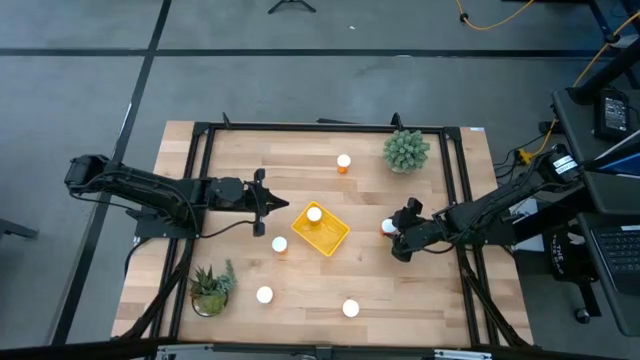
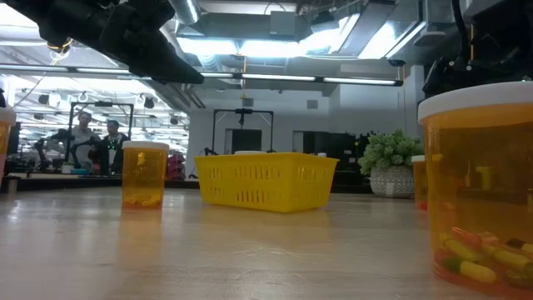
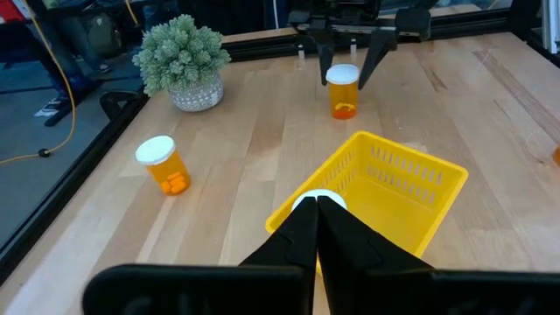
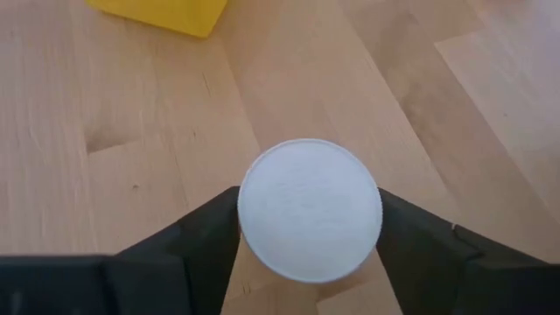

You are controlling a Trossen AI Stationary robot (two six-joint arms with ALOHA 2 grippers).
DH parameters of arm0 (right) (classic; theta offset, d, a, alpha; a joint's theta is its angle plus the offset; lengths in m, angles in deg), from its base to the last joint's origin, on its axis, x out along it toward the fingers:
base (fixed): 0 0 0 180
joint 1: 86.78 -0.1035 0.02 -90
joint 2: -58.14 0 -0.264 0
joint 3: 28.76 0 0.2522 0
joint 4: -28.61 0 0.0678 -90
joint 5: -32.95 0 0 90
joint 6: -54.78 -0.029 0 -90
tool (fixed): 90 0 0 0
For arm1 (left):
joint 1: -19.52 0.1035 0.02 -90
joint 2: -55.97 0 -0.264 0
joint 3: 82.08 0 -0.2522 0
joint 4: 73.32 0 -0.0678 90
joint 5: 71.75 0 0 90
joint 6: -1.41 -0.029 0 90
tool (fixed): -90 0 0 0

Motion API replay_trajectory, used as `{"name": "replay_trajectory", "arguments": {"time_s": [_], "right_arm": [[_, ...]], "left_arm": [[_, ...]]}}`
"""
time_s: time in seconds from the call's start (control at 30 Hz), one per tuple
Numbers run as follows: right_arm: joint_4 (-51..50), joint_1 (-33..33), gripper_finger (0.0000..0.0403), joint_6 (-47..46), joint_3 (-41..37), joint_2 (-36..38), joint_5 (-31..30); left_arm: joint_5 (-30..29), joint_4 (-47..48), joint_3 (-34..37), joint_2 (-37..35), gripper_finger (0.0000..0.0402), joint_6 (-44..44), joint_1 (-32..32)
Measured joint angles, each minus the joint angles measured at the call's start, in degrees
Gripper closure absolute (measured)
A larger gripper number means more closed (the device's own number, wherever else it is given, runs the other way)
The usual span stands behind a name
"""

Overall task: Pick and place pill bottles into a basket
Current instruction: Put the orange pill bottle into the yellow bin

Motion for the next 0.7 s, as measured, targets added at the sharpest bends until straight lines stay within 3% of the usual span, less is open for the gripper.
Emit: {"name": "replay_trajectory", "arguments": {"time_s": [0.7], "right_arm": [[2.0,0.0,0.0178,1.7,0.0,0.4,0.9]], "left_arm": [[0.0,0.0,0.0,0.0,0.0394,0.0,0.0]]}}
